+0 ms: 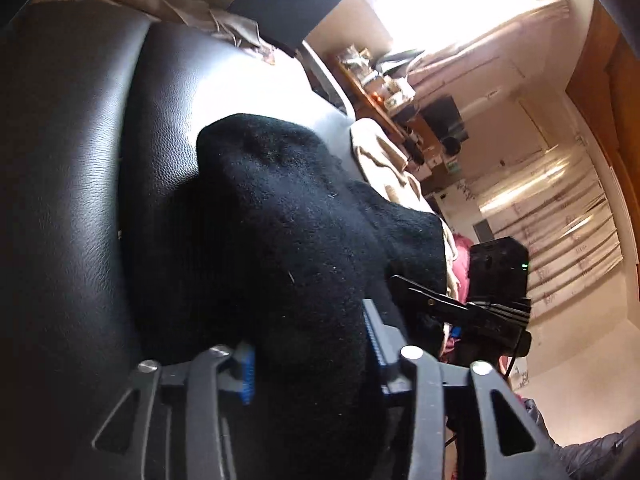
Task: Fold clothes
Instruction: 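Grasp the folded sweater bundle with both grippers and lift it, then carry the sweater bundle with both grippers onto the red clothes stack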
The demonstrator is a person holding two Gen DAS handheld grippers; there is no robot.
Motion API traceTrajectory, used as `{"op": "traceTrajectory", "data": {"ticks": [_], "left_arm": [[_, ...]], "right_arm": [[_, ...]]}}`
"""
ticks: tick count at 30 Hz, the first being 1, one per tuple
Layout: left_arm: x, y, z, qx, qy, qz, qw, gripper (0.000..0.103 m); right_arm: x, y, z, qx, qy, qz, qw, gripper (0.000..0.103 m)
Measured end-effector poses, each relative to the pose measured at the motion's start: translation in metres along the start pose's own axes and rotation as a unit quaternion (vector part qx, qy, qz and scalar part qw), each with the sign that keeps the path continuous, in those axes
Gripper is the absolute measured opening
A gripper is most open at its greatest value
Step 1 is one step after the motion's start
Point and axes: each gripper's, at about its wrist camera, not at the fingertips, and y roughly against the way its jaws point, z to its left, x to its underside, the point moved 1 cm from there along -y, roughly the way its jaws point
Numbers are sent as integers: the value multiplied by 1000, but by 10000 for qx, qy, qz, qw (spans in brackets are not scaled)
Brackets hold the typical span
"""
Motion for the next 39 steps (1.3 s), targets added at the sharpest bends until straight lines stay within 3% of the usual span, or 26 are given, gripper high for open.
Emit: {"op": "traceTrajectory", "data": {"ticks": [6,9,12,14,17,19,23,25,27,30,32,33,37,39], "left_arm": [[34,67,-4,-186,-66,-605,9980,37],[49,114,-3,-336,-58,-1057,9938,37],[65,174,-1,-591,-44,-1681,9840,37],[76,224,-1,-834,-59,-2219,9715,37],[88,303,-4,-1346,-141,-3061,9423,37],[96,358,-6,-1700,-184,-3639,9156,37],[109,454,-4,-2329,-151,-4565,8586,37],[114,489,8,-2729,71,-4831,8319,37],[118,514,32,-3156,592,-4930,8086,37],[131,526,94,-3886,1820,-4653,7742,37],[142,523,139,-3848,2532,-4409,7704,43],[149,522,157,-3626,2715,-4448,7727,44],[153,525,155,-3300,2597,-4566,7843,47],[151,523,142,-3501,2490,-4474,7844,49]], "right_arm": [[13,-16,26,-499,27,304,9983,51],[13,-43,59,-1042,82,541,9930,48],[12,-79,115,-1557,376,882,9831,48],[7,-109,171,-1965,703,1112,9716,48],[-6,-142,260,-2489,1232,1292,9519,48],[-17,-160,323,-2833,1591,1357,9360,47],[-34,-192,481,-3544,2431,1400,8920,47],[-35,-207,538,-3714,2697,1469,8762,47],[-30,-234,594,-3701,2961,1608,8657,47],[1,-299,632,-3039,3360,2111,8661,47],[22,-342,658,-2582,3610,2436,8623,47],[30,-358,658,-2334,3696,2518,8634,54],[46,-356,633,-2453,3439,2578,8690,64],[47,-348,633,-2313,3643,2427,8688,74]]}}
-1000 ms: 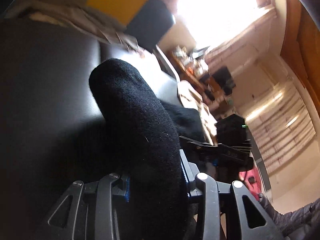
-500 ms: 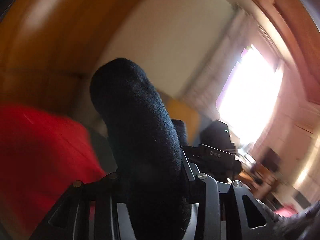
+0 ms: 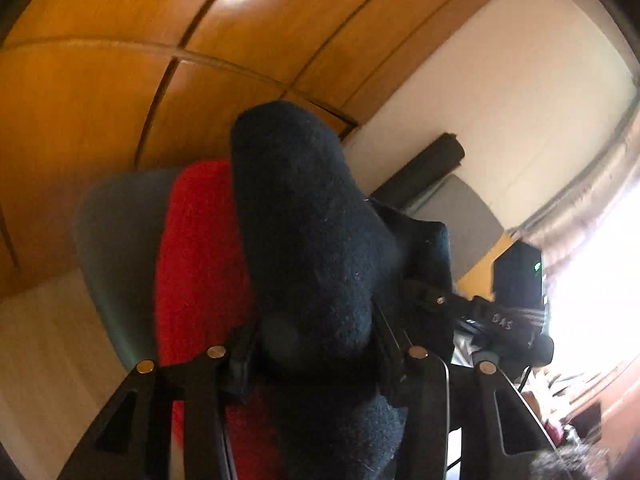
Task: Fold clothes
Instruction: 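Carry the sweater bundle with both grippers onto the red clothes stack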
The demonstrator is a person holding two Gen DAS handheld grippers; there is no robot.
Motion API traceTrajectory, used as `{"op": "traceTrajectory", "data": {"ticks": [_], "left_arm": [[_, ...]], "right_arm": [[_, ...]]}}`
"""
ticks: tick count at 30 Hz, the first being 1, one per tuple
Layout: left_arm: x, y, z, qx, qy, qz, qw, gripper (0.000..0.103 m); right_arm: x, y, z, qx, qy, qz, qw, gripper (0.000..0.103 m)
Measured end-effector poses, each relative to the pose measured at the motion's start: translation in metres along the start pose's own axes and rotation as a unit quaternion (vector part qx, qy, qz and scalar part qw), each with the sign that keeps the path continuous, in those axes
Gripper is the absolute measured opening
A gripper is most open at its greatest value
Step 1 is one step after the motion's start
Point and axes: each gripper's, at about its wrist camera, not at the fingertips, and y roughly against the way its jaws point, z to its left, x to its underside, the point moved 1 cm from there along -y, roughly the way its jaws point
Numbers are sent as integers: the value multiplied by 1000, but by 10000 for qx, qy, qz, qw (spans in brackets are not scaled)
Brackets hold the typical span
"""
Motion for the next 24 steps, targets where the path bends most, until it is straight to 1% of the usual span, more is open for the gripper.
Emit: {"op": "traceTrajectory", "data": {"ticks": [1,2,4,5,6,7,8,9,10,11,13,14,15,17,18,19,20,22,24], "left_arm": [[1,5,-4,-79,-98,-28,9999,50],[1,13,-6,-206,-179,-135,9995,51],[0,31,-8,-465,-338,-361,9977,51],[-3,45,-7,-620,-411,-536,9958,51],[-4,59,-5,-789,-481,-763,9928,51],[-5,74,-2,-956,-551,-990,9889,51],[-6,86,0,-1081,-633,-1206,9848,51],[-9,94,-2,-1045,-767,-1379,9819,52],[-11,101,-5,-989,-905,-1539,9789,52],[-10,104,-11,-859,-1045,-1627,9774,53],[-13,101,-19,-615,-1212,-1579,9781,53],[-16,92,-21,-490,-1293,-1492,9791,53],[-19,81,-22,-394,-1373,-1382,9801,53],[-27,43,-26,-377,-1434,-936,9845,53],[-28,31,-24,-381,-1401,-778,9863,53],[-33,7,-29,-404,-1402,-640,9872,53],[-37,-5,-29,-458,-1491,-577,9861,52],[-45,-30,-28,-567,-1655,-452,9835,51],[-53,-48,-28,-667,-1710,-350,9824,51]], "right_arm": [[0,10,7,212,212,-123,9995,80],[1,20,14,425,424,-245,9979,82],[1,41,29,848,846,-490,9916,84],[2,51,36,1059,1056,-612,9869,84],[7,63,48,1113,1346,-821,9812,84],[13,76,60,1164,1634,-1030,9742,89],[19,88,71,1215,1920,-1237,9660,98],[32,97,88,1174,2174,-1344,9596,102],[38,96,98,1082,2412,-1391,9543,103],[47,94,113,816,2711,-1302,9502,103],[62,86,130,603,3071,-1116,9432,103],[71,75,140,528,3335,-900,9370,103],[78,63,145,517,3472,-685,9339,103],[86,34,139,585,3547,-169,9330,102],[83,19,131,697,3500,9,9342,102],[81,7,118,772,3345,180,9390,102],[79,-6,104,847,3188,351,9434,102],[73,-12,84,714,2890,251,9543,103],[66,-17,68,581,2612,151,9634,103]]}}
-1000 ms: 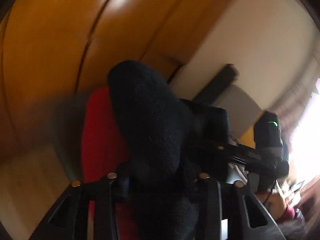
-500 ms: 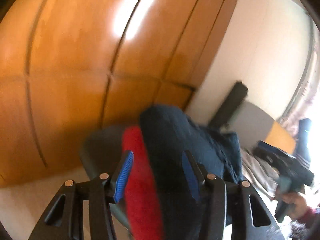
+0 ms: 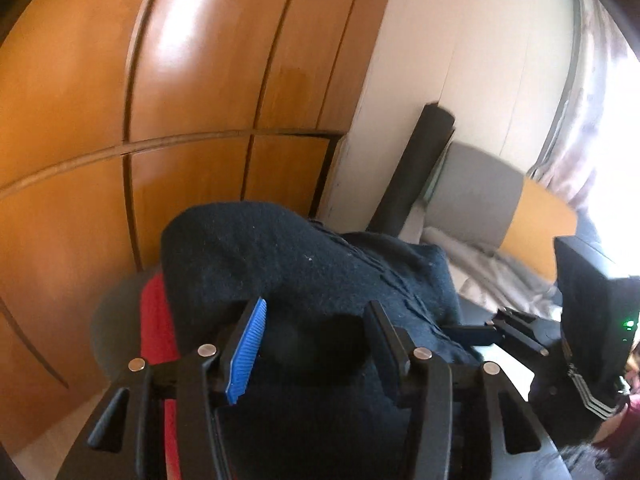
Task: Fold clothes
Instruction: 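Carry the sweater bundle with both grippers onto the red clothes stack, then open both grippers and release the sweater on the stack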
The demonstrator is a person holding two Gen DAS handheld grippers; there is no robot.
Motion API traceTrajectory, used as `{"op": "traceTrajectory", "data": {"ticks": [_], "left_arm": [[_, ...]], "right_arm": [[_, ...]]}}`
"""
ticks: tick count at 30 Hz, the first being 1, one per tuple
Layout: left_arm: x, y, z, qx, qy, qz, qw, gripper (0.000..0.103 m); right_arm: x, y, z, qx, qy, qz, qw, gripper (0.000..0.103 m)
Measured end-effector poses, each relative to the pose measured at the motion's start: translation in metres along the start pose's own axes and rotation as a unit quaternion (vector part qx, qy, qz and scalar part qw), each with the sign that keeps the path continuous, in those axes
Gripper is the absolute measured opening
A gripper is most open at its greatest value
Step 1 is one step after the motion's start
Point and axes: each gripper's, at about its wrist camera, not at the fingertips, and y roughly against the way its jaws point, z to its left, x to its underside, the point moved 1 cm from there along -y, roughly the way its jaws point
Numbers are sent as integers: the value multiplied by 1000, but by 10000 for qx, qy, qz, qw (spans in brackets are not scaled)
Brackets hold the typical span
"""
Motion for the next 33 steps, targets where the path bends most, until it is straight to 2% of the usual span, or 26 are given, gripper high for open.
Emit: {"op": "traceTrajectory", "data": {"ticks": [4,7,9,11,13,15,17,21,23,24,26,28,31,33], "left_arm": [[-10,-21,-1,-56,25,21,10000,51],[0,-23,-11,-160,-118,-187,9996,51],[8,-17,-16,-305,-223,-309,9988,51],[11,-11,-22,-387,-291,-400,9980,51],[6,1,-23,-237,-176,-462,9985,52],[-2,16,-24,-266,-73,-506,9983,52],[-6,36,-29,-681,-150,-638,9955,54],[2,75,-38,-1378,-118,-668,9881,55],[11,94,-39,-1633,72,-689,9841,58],[16,102,-40,-1688,184,-667,9832,58],[27,118,-43,-1708,409,-646,9823,58],[35,132,-48,-1679,456,-686,9824,58],[43,153,-60,-1876,176,-861,9783,56],[45,166,-68,-1805,-114,-1001,9784,49]], "right_arm": [[5,-8,-21,-185,-611,-255,9976,103],[12,-13,-18,-146,-528,-400,9977,103],[10,-17,-20,-108,-420,-434,9981,103],[10,-2,-11,-32,-358,-429,9984,103],[3,-2,-13,34,-403,-396,9984,103],[-4,4,-15,79,-451,-375,9982,103],[1,27,-5,105,-552,-369,9977,103],[-6,58,7,547,-756,-555,9941,103],[-7,81,15,1079,-931,-781,9867,103],[-8,87,17,1197,-1000,-881,9838,103],[-7,111,31,1695,-1244,-1242,9697,103],[-4,122,42,2136,-1422,-1240,9585,103],[4,129,57,2008,-1412,-1219,9617,103],[7,132,61,2033,-1508,-1092,9612,103]]}}
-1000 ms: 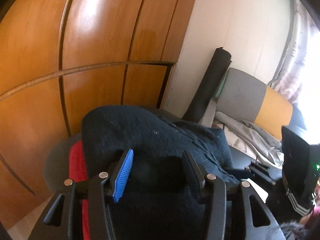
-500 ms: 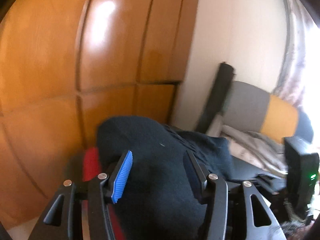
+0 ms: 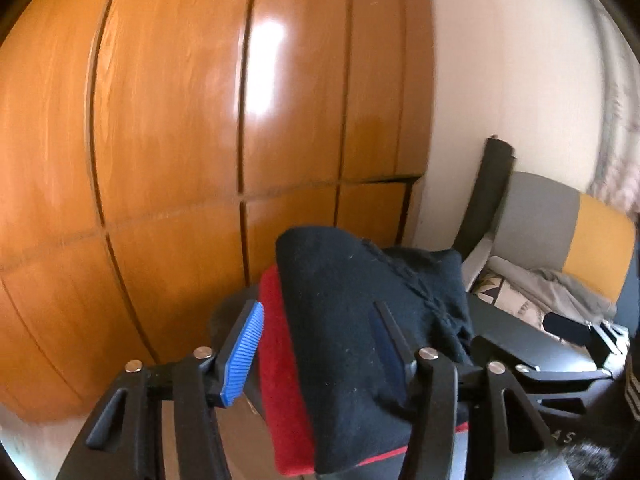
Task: Fold clothes
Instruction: 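Open both grippers and release the sweater on the stack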
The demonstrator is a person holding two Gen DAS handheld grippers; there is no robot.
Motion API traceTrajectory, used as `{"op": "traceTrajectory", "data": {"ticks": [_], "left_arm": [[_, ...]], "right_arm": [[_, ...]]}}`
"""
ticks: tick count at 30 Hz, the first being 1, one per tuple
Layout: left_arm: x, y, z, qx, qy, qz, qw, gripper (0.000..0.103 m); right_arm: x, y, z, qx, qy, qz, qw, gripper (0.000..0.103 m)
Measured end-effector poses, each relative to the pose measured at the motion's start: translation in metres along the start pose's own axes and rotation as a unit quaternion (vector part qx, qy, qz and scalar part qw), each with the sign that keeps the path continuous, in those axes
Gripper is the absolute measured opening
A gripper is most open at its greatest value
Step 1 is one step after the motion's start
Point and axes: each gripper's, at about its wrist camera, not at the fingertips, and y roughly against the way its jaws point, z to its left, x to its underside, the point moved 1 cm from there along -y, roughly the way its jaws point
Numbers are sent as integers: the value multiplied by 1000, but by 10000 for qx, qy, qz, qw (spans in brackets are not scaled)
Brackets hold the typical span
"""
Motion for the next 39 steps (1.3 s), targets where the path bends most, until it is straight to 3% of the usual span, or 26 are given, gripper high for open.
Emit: {"op": "traceTrajectory", "data": {"ticks": [4,5,9,10,22,30,33,39], "left_arm": [[-9,14,8,526,77,-92,9985,44],[-11,16,12,576,117,-88,9982,38],[-12,12,15,-208,-104,-80,9997,36],[-12,11,16,-361,-139,-59,9992,36],[-7,-9,14,-209,-46,393,9990,36],[-6,-12,22,-201,219,411,9987,36],[-6,-11,25,-234,277,332,9988,30],[-6,-8,20,-268,122,258,9992,27]], "right_arm": [[5,29,3,692,112,-432,9966,103],[5,37,7,818,253,-510,9950,103],[5,40,17,929,293,-526,9938,103],[5,38,20,921,336,-496,9939,103],[14,22,47,918,811,-301,9920,103],[20,17,48,808,825,-166,9932,103],[21,18,46,770,783,-153,9938,103],[25,19,45,778,818,-114,9935,103]]}}
